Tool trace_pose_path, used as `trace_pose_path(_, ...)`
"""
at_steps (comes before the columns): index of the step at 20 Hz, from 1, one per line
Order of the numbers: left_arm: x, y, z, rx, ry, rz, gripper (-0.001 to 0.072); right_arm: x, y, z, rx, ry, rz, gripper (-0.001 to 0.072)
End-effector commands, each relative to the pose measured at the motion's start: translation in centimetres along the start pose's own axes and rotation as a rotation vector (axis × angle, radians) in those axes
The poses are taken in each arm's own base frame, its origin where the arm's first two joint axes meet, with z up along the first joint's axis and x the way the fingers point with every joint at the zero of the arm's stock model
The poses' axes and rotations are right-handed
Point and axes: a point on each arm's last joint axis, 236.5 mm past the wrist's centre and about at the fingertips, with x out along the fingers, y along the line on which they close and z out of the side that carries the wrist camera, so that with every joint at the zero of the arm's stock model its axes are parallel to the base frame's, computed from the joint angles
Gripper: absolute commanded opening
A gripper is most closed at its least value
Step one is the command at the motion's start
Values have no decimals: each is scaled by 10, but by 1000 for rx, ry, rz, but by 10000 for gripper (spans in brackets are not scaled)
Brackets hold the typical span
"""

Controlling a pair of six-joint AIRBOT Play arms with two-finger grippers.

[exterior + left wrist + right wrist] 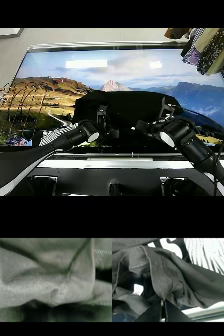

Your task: Fold the clothes and pants, and hang the long-sleeved shirts on hangers.

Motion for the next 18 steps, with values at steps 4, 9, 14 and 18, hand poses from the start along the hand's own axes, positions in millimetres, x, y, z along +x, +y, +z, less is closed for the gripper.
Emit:
trace_pose_path(4, -42, 18, 23, -1, 1, -24, 28, -3, -6, -4, -13, 21, -28, 31)
trace_pose_path(9, -141, 9, 48, 40, -21, -191, 28, -42, 31, 33, -115, -93, 89, 30)
trace_pose_path(14, -250, -2, 91, 124, -172, -245, 28, -130, 88, 89, -164, -303, 302, 30)
trace_pose_path(18, -317, -22, 98, 189, -238, -279, 28, -207, 110, 114, -212, -432, 424, 30)
